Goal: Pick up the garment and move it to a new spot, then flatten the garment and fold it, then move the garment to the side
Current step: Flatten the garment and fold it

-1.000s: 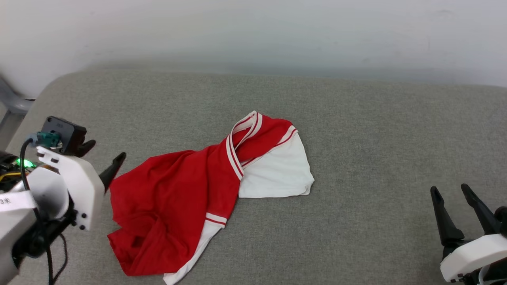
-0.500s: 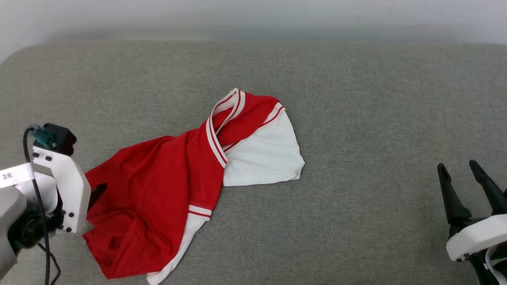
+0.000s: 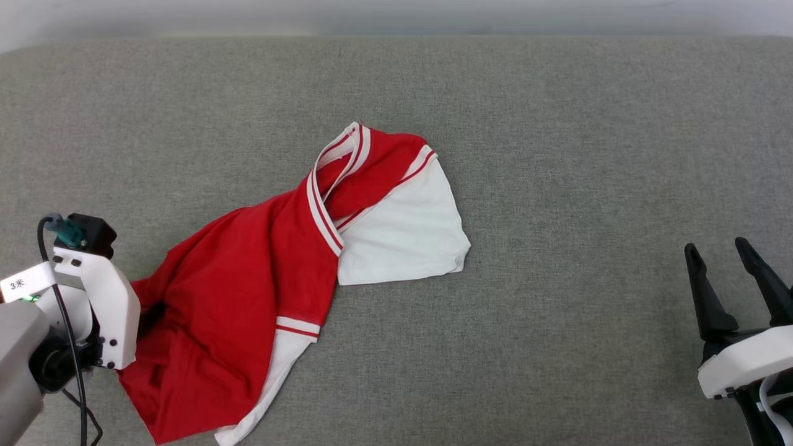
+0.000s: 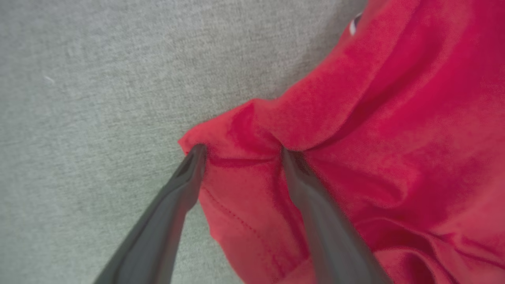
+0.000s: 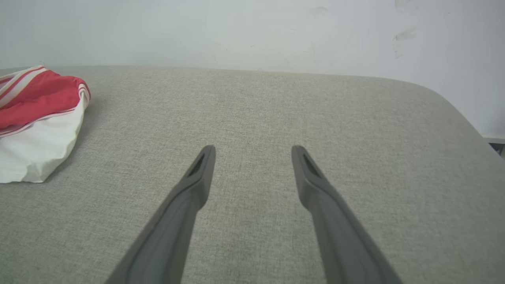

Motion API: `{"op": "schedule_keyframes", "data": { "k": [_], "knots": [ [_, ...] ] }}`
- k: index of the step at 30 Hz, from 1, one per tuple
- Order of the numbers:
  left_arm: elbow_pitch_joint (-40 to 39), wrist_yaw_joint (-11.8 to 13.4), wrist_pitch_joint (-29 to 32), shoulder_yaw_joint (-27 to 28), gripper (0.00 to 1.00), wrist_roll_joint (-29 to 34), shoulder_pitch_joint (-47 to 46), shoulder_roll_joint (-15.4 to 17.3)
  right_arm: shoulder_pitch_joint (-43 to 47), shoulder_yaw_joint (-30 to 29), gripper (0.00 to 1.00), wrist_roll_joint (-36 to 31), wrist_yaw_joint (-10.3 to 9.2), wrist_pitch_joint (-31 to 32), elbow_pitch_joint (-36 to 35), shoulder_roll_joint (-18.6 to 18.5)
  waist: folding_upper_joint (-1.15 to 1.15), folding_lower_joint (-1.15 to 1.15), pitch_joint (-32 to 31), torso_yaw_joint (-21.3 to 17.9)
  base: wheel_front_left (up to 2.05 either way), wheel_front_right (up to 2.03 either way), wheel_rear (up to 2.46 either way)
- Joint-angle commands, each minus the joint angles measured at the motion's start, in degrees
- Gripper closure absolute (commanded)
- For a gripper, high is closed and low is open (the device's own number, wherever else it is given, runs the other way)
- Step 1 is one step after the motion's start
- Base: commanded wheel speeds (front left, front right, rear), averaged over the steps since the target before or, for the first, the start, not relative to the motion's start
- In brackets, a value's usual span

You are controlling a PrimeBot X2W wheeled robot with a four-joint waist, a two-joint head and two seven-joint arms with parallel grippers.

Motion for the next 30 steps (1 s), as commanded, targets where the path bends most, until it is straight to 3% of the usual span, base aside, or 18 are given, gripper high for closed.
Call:
{"op": "schedule_keyframes", "data": {
  "k": [1,6,13,22,30],
  "knots": [
    [1.5,-1.0,-0.2,-2.8,1.0,0.6,3.0,-4.0,-0.7,0.1,0.0,-0.4,-0.05,0.2,-0.2,0.0,0.0,0.01,-0.2,0.1,0.0,0.0,0.0],
    [3.0,-1.8,-5.7,-1.9,1.0,4.3,-0.4,-2.8,0.4,-0.2,0.0,-0.6,-0.05,0.3,-0.1,0.2,0.0,0.01,-1.8,0.8,0.0,0.0,0.0],
    [-3.8,1.1,-13.4,0.0,1.0,10.5,-4.5,2.5,2.6,-0.9,0.0,-0.2,-0.05,0.2,0.3,0.8,0.0,0.01,-5.2,2.2,0.0,0.0,0.0],
    [-20.2,6.8,-12.8,1.2,1.0,14.3,-6.6,9.1,4.1,-1.0,0.0,0.1,-0.05,0.0,0.3,1.8,0.0,0.01,-7.4,3.1,0.0,0.0,0.0],
    [-24.9,9.1,-10.5,1.9,1.0,14.8,-8.7,8.8,2.4,-0.2,0.0,0.4,-0.05,-0.6,-0.1,1.8,0.0,0.01,-5.0,2.0,0.0,0.0,0.0]
  ]
}}
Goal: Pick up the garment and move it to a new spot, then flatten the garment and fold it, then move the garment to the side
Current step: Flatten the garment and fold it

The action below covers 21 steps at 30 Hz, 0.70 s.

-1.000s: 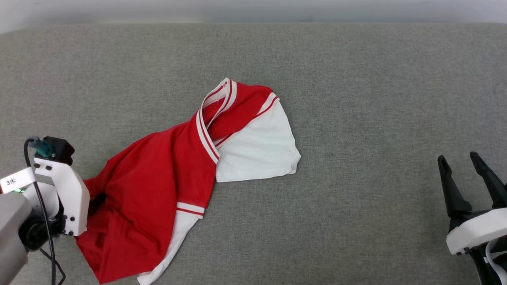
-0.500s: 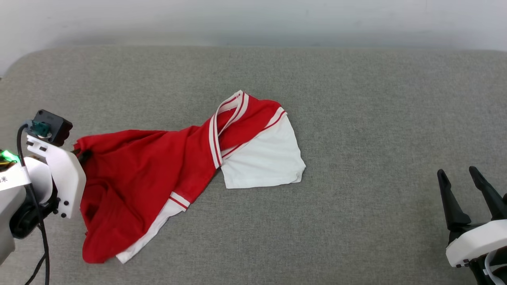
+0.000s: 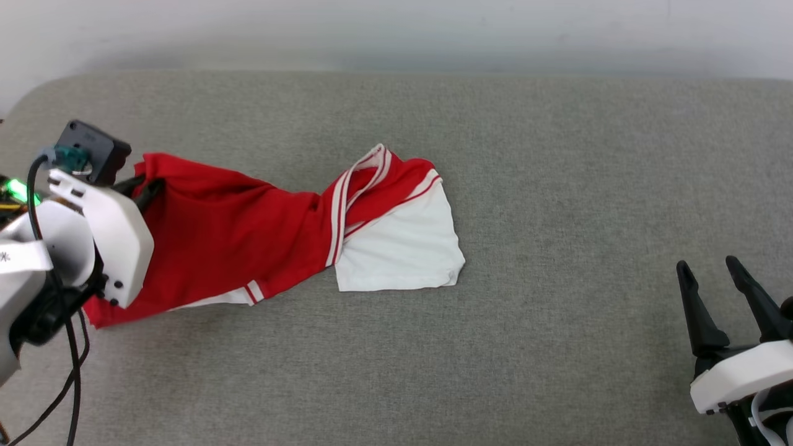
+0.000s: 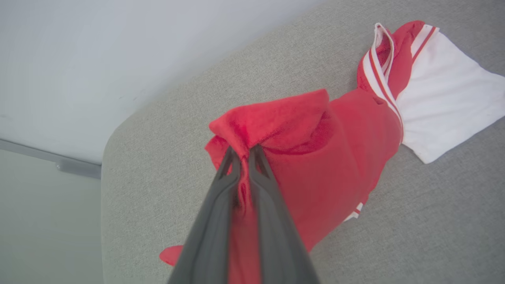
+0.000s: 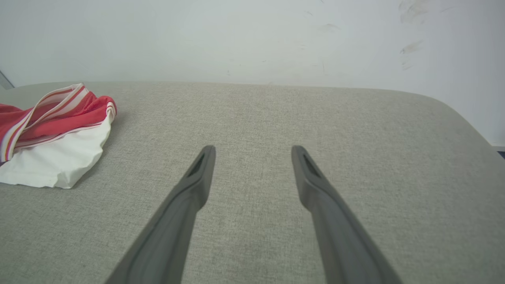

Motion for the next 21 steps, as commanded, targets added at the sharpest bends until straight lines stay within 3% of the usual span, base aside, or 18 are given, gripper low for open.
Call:
{"op": "schedule_keyframes", "data": {
  "k": [1,3,4,12,21],
  "knots": [
    [0.2,0.4,0.2,0.4,1.0,0.1,-1.3,-0.7,-0.9,0.1,0.0,0.1,-0.05,-0.5,-0.1,0.1,0.0,0.0,1.3,-0.8,0.0,0.0,0.0],
    [1.6,0.5,0.4,0.8,1.0,0.6,-2.5,-1.2,-2.0,0.5,0.0,0.1,-0.05,-0.6,-0.2,0.0,0.0,0.0,2.7,-1.7,0.0,0.0,0.0],
    [7.0,-0.4,0.4,1.2,1.0,1.0,-4.9,-3.0,-3.9,1.3,0.0,-0.1,-0.05,-1.0,-0.3,-0.1,0.0,0.0,5.4,-3.8,0.0,0.0,0.0],
    [21.3,-2.0,-0.7,1.1,1.0,0.3,-6.4,-6.8,-6.7,2.2,0.0,-0.7,-0.05,-1.9,-0.8,-0.4,0.0,0.0,8.6,-7.3,0.0,0.0,0.0],
    [36.7,-5.9,-2.4,1.2,1.0,-3.6,-3.2,-12.3,-7.0,1.7,0.0,-1.2,-0.05,-2.0,-1.8,-0.7,0.0,0.0,9.9,-8.2,0.0,0.0,0.0]
  ]
}}
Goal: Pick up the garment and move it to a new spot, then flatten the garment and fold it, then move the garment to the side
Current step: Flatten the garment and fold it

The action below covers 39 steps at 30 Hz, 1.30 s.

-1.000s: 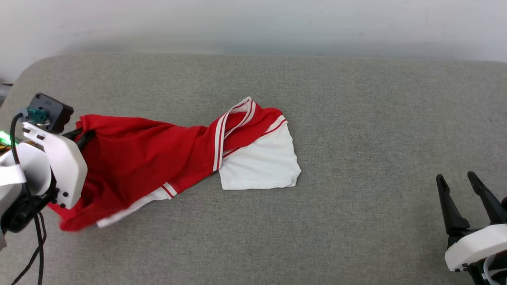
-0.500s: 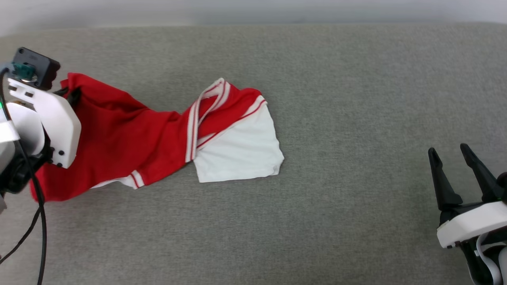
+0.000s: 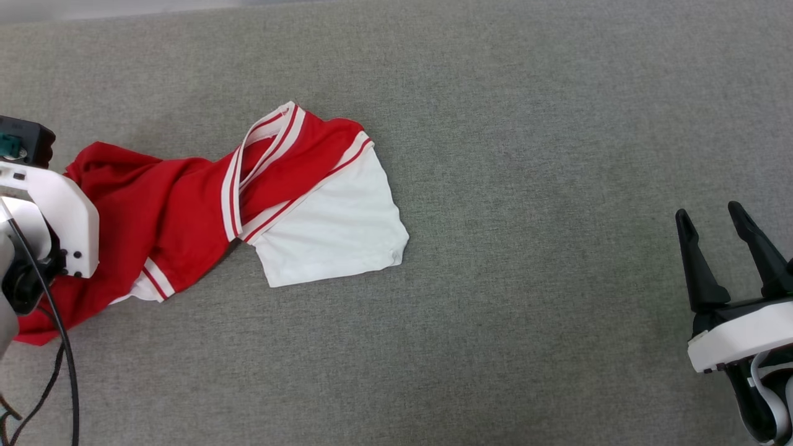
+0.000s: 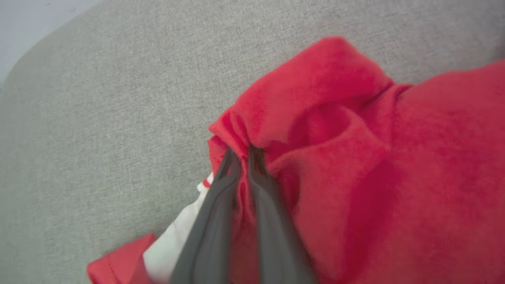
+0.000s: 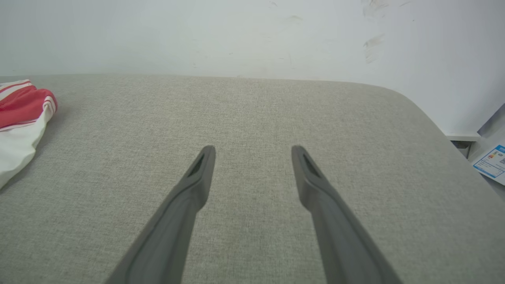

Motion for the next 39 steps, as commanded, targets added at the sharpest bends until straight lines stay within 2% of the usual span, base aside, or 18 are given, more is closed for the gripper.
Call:
{"op": "schedule_keyframes", "data": {
  "k": [1,2,3,4,12,18,22,30,35,39],
  "knots": [
    [1.6,-0.7,-0.6,-0.2,1.0,-0.1,1.0,-0.8,-0.6,-0.2,0.0,-0.5,-0.05,0.0,-0.3,-0.3,0.0,-0.01,-0.1,0.3,0.0,0.0,0.0],
    [2.7,-1.0,-1.4,-0.2,0.91,0.0,0.7,-1.5,-0.5,-0.4,0.0,-0.5,-0.05,0.1,-0.4,-0.4,0.0,-0.01,-0.2,0.6,0.0,0.0,0.0],
    [3.6,-1.3,-2.4,-0.1,0.33,0.3,0.2,-2.0,-0.4,-0.6,0.0,-0.6,-0.05,0.2,-0.4,-0.4,0.0,-0.01,-0.3,0.9,0.0,0.0,0.0],
    [4.4,-1.4,-3.4,-0.1,0.0,0.6,-0.3,-2.4,-0.2,-0.6,0.0,-0.7,-0.05,0.3,-0.5,-0.5,0.0,-0.01,-0.6,1.2,0.0,0.0,0.0],
    [5.8,-2.7,-9.8,0.2,0.0,3.8,-6.1,-3.6,1.6,-1.0,0.0,-0.6,-0.05,0.9,-0.2,-0.1,0.0,-0.01,-3.6,3.4,0.0,0.0,0.0],
    [1.2,-4.5,-9.0,0.6,0.0,3.3,-9.6,-3.5,3.0,-1.0,0.0,-0.4,-0.05,1.0,0.0,0.5,0.0,-0.01,-5.7,4.2,0.0,0.0,0.0],
    [-4.3,-6.0,-4.5,0.1,0.0,0.3,-9.3,-4.5,3.7,-0.8,0.0,-0.3,-0.05,1.2,0.2,0.8,0.0,-0.01,-6.9,4.3,0.0,0.0,0.0],
    [-15.8,-7.2,11.5,-3.6,0.0,-5.4,-11.4,-5.9,2.9,0.5,0.0,-0.1,-0.05,1.3,0.0,0.7,0.0,-0.01,-7.3,2.9,0.0,0.0,0.0],
    [-19.3,-7.3,18.2,-6.5,0.0,-6.5,-12.5,-7.5,2.2,0.8,0.0,0.2,-0.05,0.8,0.3,0.8,0.0,-0.01,-6.4,1.3,0.0,0.0,0.0],
    [-19.1,-7.3,21.8,-9.0,0.0,-6.2,-12.8,-8.8,1.2,1.2,0.0,0.2,-0.05,0.4,0.6,1.1,0.0,-0.01,-5.0,0.0,0.0,0.0,0.0]
  ]
}}
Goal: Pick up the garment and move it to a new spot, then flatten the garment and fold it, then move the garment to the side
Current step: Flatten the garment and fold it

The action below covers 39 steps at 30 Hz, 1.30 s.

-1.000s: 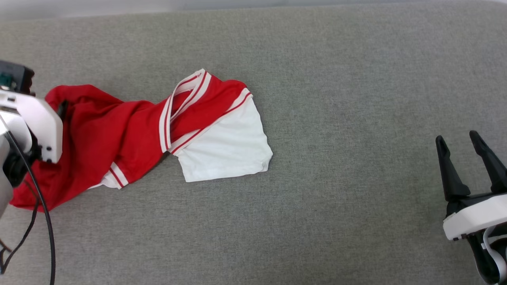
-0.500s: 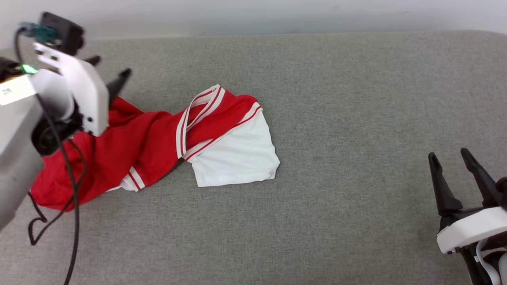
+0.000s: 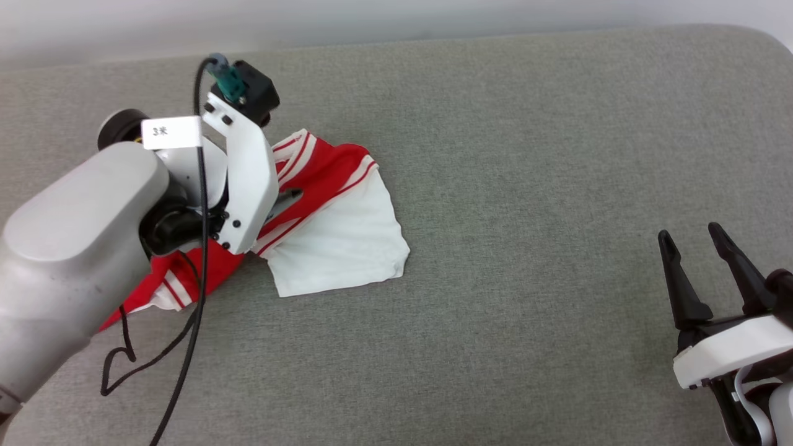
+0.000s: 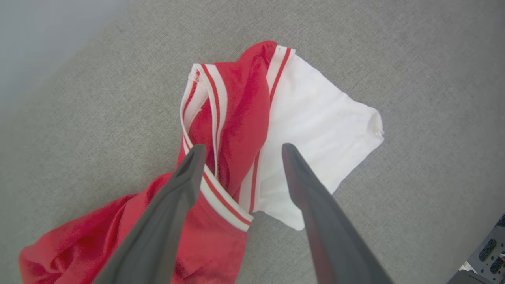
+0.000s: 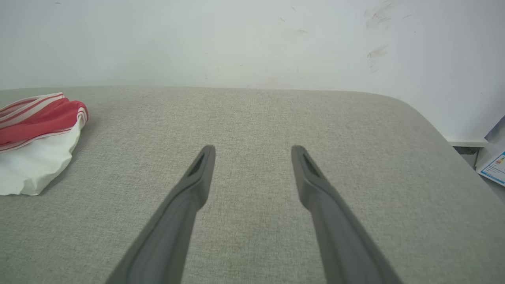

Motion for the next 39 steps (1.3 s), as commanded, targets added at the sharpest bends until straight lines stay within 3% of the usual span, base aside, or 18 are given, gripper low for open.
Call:
{"op": "schedule_keyframes", "data": {
  "k": [1,17,18,19,32,39],
  "knots": [
    [0.6,0.0,1.1,-1.0,0.0,0.0,-0.4,-0.9,-1.2,0.2,0.0,0.2,-0.05,-0.5,0.1,0.4,0.0,0.0,1.1,-1.1,0.0,0.0,0.0],
    [7.7,-0.1,7.5,-7.9,0.0,2.8,8.3,-4.2,-4.8,1.2,0.0,0.4,-0.05,-3.1,3.0,1.2,0.0,0.0,5.9,-4.1,0.0,0.0,0.0],
    [7.2,-0.2,7.0,-8.0,0.38,3.0,8.7,-4.5,-4.9,1.2,0.0,0.3,-0.05,-3.1,3.2,1.3,0.0,0.0,5.9,-4.1,0.0,0.0,0.0],
    [6.9,-0.3,6.2,-8.1,1.0,2.9,8.9,-4.8,-5.0,1.2,0.0,0.2,-0.05,-3.1,3.3,1.3,0.0,0.0,5.9,-4.0,0.0,0.0,0.0],
    [-0.5,-0.1,-7.2,-7.0,1.0,4.8,0.6,-4.6,-3.5,0.4,0.0,0.2,-0.05,-3.1,3.9,1.1,0.0,0.0,2.6,-1.8,0.0,0.0,0.0],
    [-5.2,-0.1,-9.2,-7.1,1.0,7.8,0.2,-8.6,-4.7,1.0,0.0,0.4,-0.05,-3.1,3.7,1.8,0.0,0.0,2.6,-2.4,0.0,0.0,0.0]
  ]
}}
